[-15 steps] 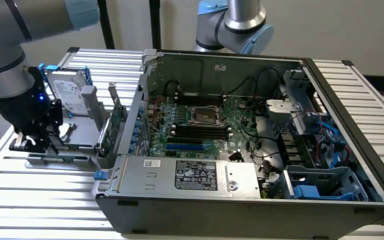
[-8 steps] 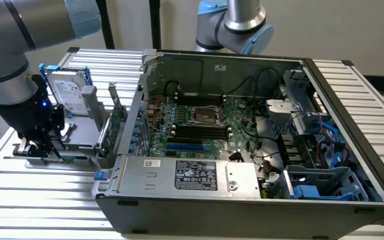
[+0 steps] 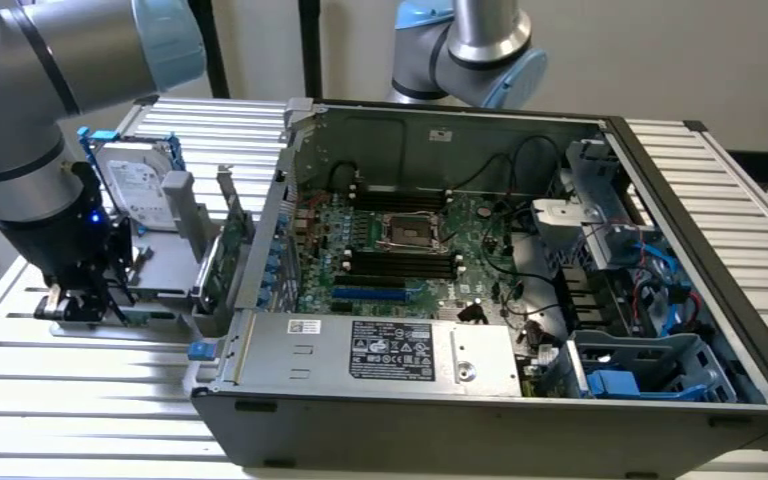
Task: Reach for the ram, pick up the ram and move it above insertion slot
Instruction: 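Pick up the ram and move it above insertion slot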
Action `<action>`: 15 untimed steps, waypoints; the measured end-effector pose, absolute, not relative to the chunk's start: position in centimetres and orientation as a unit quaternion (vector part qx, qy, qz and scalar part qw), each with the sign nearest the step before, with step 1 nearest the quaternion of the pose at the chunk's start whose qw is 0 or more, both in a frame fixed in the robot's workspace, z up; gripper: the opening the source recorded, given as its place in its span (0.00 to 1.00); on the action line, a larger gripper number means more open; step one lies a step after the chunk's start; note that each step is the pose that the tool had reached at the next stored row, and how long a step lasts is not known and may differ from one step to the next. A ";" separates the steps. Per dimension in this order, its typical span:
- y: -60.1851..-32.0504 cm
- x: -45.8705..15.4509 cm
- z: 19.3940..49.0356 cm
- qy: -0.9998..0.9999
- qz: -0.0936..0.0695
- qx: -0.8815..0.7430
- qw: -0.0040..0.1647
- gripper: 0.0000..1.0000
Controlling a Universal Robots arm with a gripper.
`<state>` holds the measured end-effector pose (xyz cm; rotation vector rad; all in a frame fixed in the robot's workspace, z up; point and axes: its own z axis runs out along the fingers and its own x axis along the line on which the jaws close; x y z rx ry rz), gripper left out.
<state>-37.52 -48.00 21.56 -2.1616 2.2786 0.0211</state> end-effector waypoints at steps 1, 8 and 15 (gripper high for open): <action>-48.0 -37.5 21.5 0.725 0.007 -0.689 0.000 0.31; -47.6 -37.5 21.3 0.721 0.007 -0.693 0.001 0.31; -47.5 -37.5 20.6 0.721 0.008 -0.693 -0.001 0.31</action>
